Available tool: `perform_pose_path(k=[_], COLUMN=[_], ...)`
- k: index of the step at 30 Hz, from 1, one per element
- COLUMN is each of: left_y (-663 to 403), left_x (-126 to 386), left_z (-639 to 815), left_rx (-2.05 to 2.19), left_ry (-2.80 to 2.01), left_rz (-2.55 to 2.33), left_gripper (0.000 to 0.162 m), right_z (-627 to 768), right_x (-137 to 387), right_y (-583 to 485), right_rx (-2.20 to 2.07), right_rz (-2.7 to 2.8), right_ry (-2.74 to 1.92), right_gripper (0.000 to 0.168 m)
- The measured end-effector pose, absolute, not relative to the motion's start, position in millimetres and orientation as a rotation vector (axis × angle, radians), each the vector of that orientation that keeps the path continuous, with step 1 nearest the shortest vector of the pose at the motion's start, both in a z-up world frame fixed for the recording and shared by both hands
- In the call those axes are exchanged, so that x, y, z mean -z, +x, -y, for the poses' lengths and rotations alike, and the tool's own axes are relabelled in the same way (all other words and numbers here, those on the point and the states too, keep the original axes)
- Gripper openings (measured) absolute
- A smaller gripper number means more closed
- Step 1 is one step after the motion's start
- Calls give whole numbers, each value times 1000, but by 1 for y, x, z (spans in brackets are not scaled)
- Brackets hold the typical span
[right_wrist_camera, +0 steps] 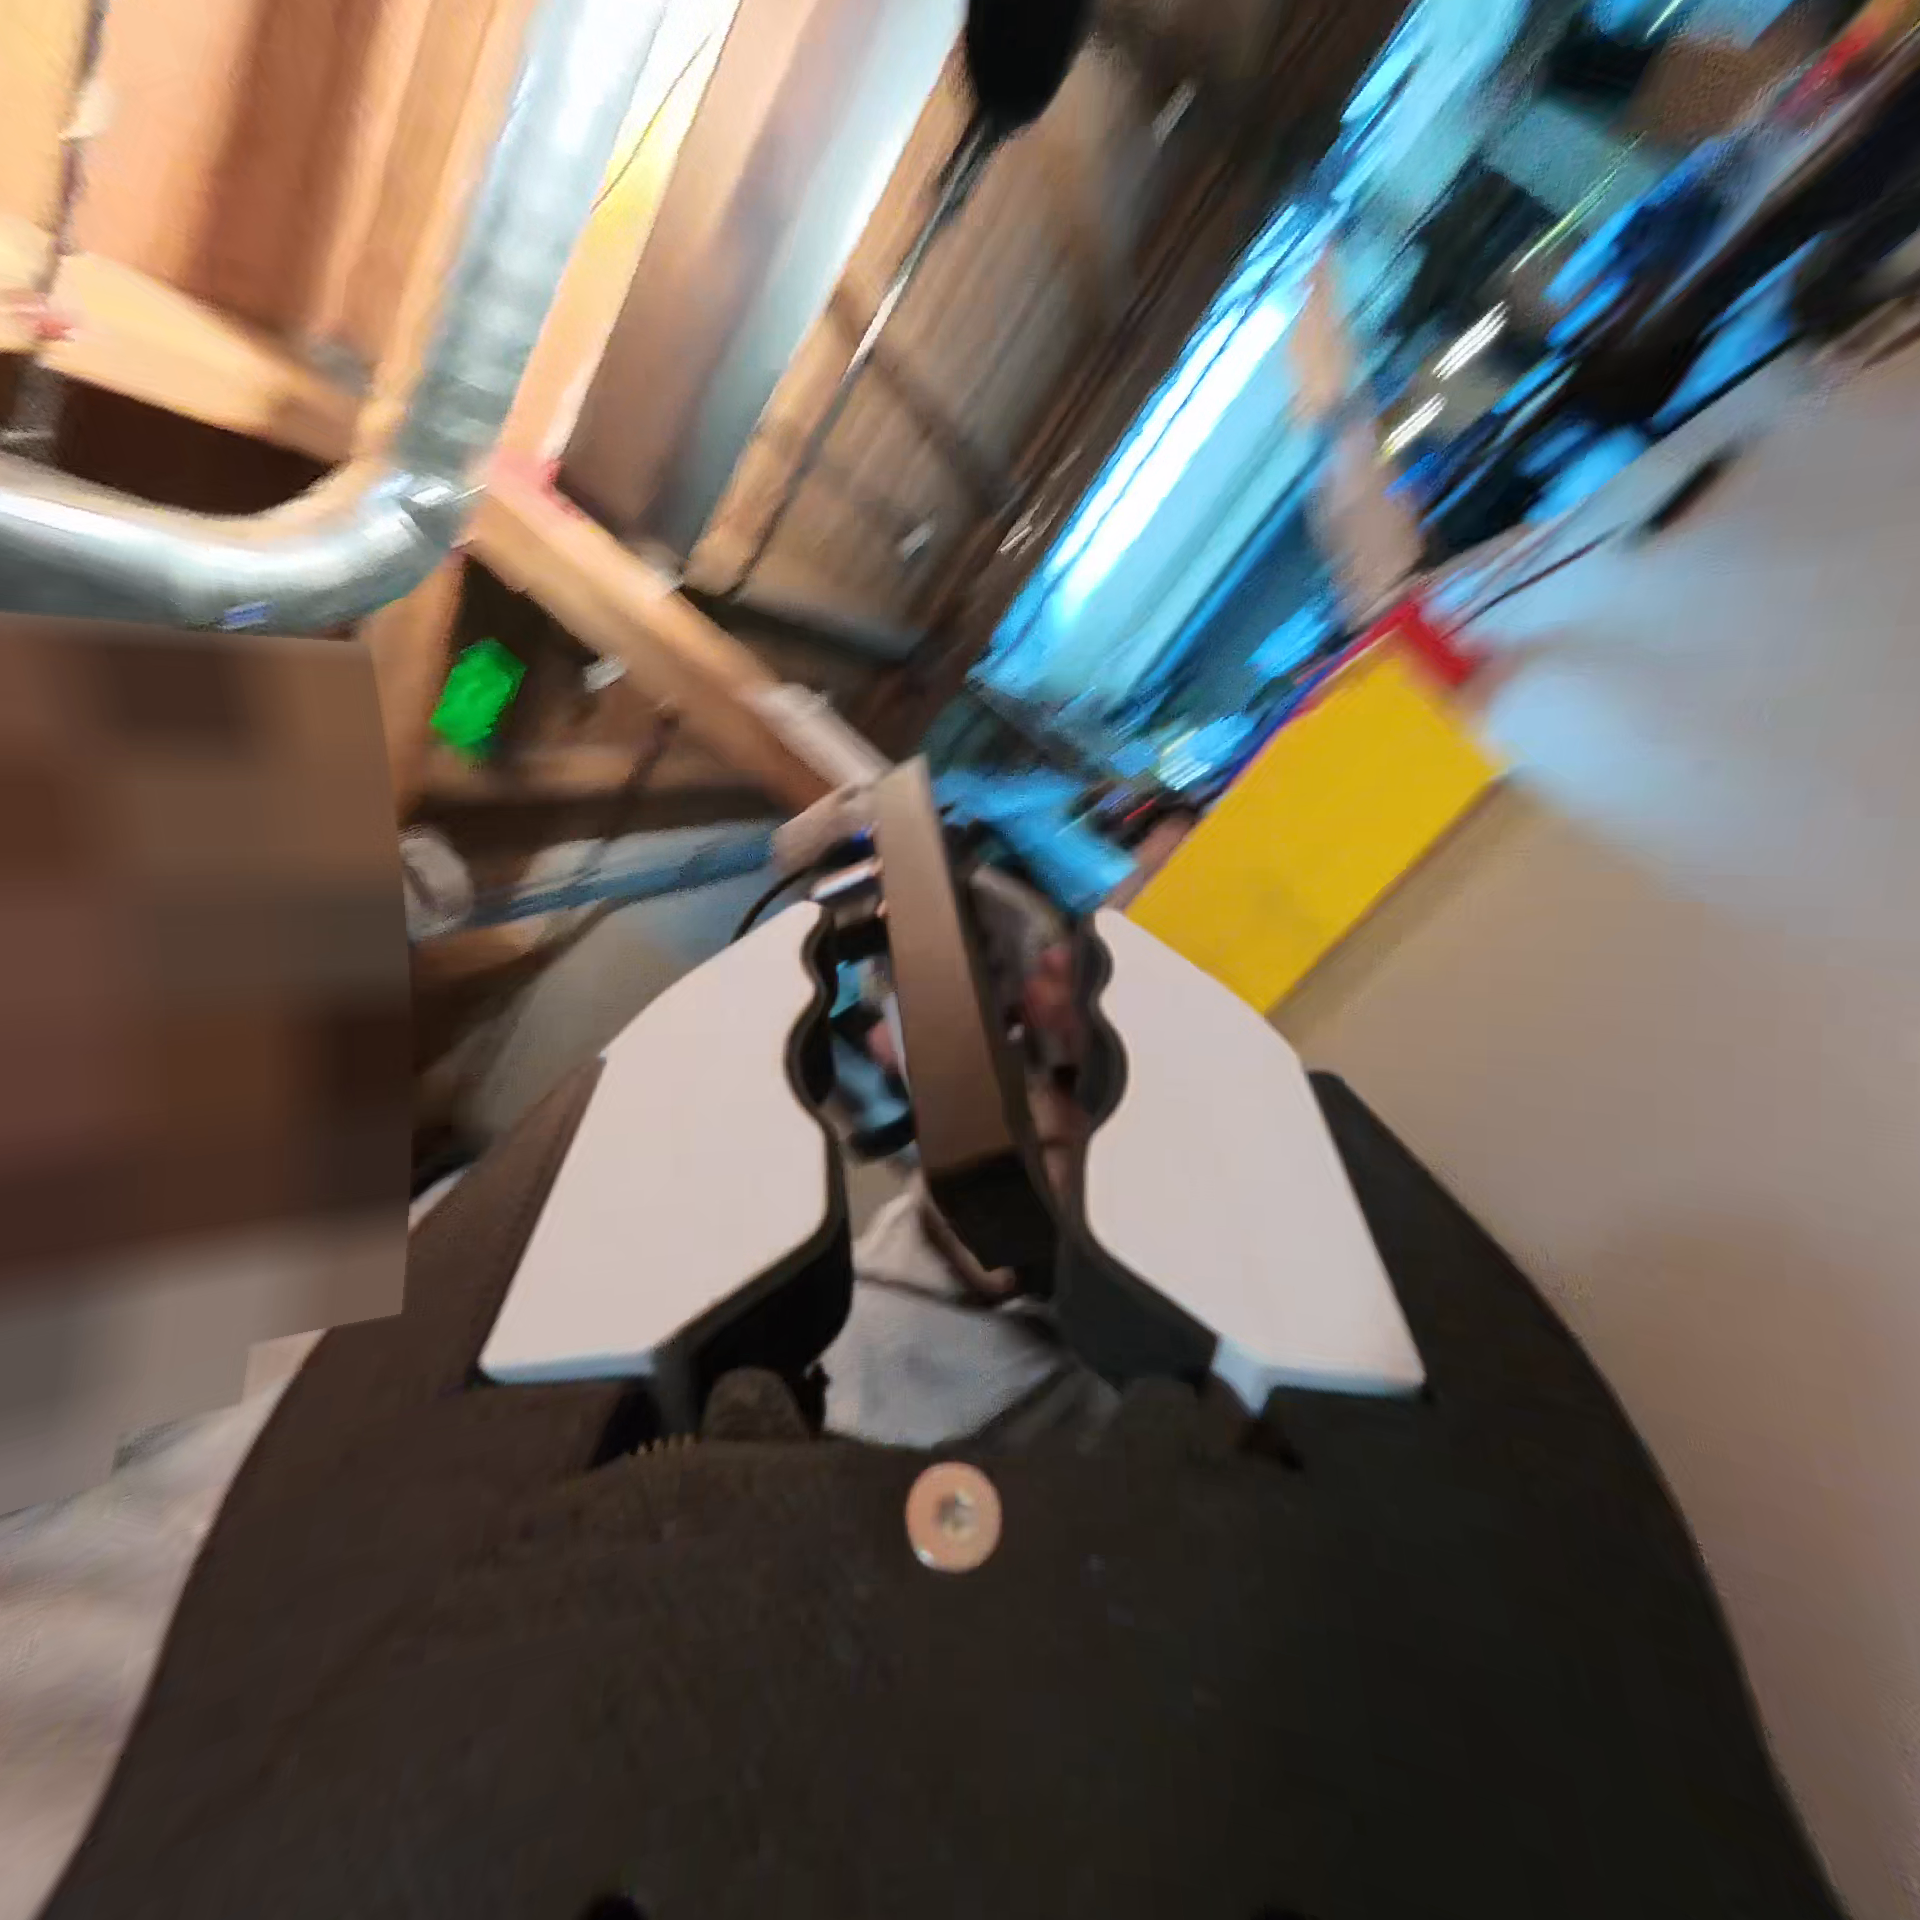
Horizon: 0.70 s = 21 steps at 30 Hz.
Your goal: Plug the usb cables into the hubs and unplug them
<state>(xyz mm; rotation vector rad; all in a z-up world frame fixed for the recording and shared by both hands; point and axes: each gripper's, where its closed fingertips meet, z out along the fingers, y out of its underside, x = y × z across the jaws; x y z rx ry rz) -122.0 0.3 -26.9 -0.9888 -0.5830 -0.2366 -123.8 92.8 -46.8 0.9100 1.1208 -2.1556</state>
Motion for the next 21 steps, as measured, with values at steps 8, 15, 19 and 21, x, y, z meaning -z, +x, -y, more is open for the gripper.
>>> perform_pose_path(k=[8,15,19,21], left_y=[-140,-124,-117,-113], left_x=[60,66,72,74], left_z=[21,2,-7,-12], left_rx=[-246,-286,-343,-372], left_ry=[-1141,-1243,-1318,-1346], left_rz=[790,675,608,566], left_gripper=[24,24,24,24], right_z=[-91,-59,-64,-65], right_x=[70,72,72,75], right_y=[-110,-87,-88,-89], right_rx=[2261,2241,2227,2213], right_rz=[-1556,-1616,-1511,-1492], right_ry=[1259,1173,1159,1158], right_gripper=[39,40,40,40])
